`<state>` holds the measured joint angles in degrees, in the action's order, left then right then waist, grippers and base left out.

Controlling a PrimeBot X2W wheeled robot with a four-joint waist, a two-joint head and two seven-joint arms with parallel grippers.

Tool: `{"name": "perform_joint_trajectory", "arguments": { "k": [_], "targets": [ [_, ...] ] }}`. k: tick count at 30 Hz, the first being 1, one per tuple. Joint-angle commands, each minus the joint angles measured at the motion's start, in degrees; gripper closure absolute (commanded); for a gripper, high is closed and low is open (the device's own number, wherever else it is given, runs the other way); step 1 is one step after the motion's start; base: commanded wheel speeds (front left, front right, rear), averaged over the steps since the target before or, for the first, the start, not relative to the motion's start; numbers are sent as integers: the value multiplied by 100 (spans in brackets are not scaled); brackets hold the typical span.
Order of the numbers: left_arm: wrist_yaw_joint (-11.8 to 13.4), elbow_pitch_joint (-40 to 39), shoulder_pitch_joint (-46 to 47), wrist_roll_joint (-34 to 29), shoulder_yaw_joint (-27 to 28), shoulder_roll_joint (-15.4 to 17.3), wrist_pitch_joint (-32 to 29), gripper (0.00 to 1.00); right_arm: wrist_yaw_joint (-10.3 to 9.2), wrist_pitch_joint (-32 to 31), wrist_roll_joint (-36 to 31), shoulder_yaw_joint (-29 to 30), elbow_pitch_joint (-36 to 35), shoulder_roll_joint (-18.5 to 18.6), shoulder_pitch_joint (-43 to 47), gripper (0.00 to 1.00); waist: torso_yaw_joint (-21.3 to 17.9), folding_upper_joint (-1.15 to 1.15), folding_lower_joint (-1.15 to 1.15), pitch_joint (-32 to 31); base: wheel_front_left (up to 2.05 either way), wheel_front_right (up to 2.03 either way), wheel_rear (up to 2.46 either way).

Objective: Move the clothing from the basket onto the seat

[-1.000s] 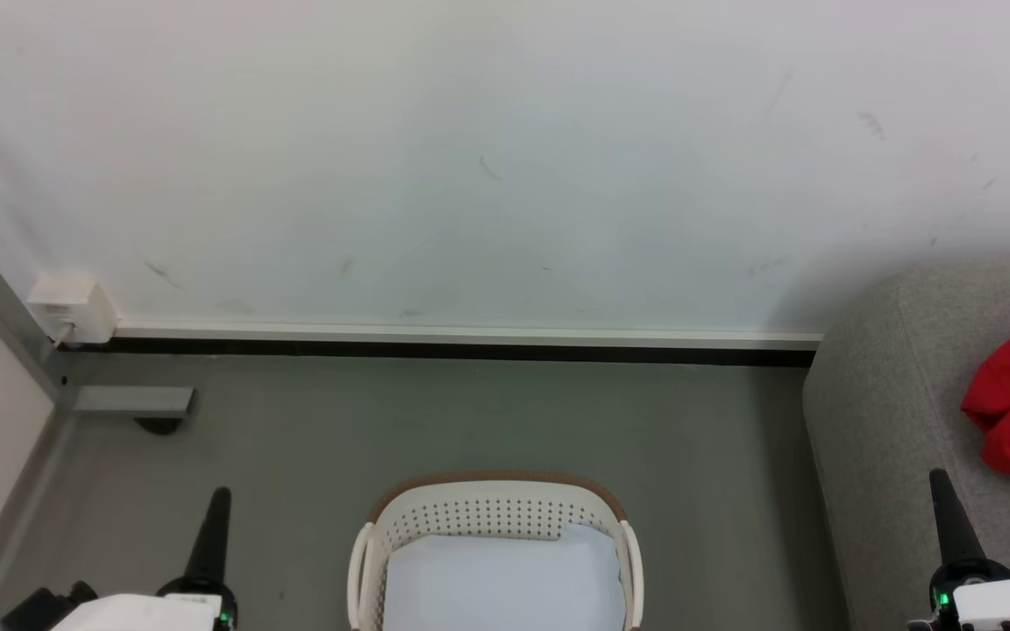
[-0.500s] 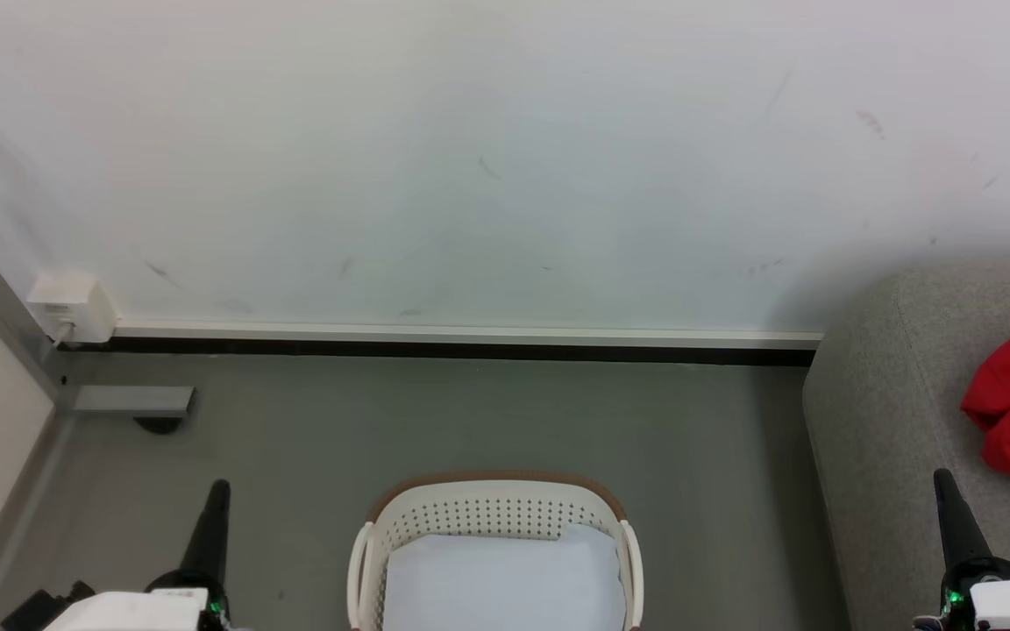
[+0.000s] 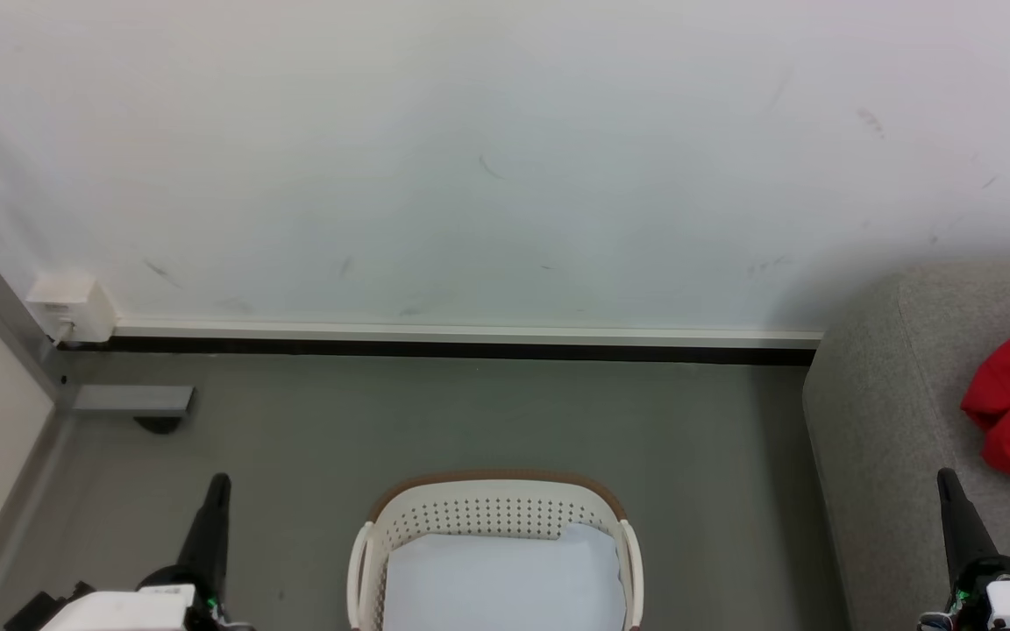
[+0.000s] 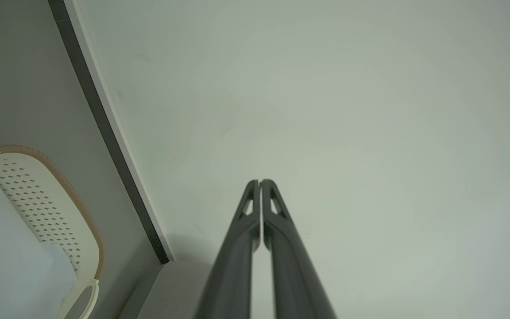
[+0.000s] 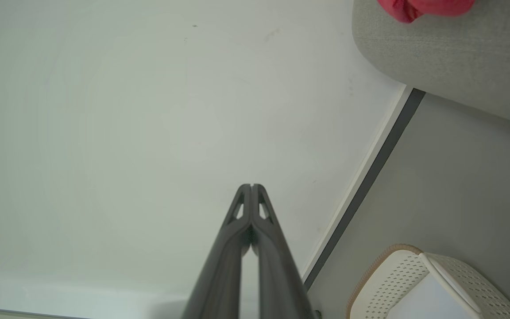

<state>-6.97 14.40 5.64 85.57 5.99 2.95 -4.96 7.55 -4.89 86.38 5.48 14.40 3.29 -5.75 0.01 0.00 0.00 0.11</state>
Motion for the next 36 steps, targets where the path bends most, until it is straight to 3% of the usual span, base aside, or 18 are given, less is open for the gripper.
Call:
{"name": "perform_joint_trajectory", "arguments": {
  "k": [1, 16, 36],
  "targets": [
    [-28, -31, 68, 137, 33, 13, -26, 100, -10, -36, 134, 33, -47, -7, -76, 100, 0, 0, 0, 1, 0, 0, 0],
    [-73, -42, 82, 737, 71, -5, -184, 100, -12, -192, 632, 135, -53, -46, -75, 100, -1, 0, 0, 7, 0, 0, 0],
    [-68, -41, 79, 718, 67, -4, -182, 100, -12, -189, 601, 131, -50, -45, -74, 100, -1, 0, 0, 7, 0, 0, 0]
  ]
}}
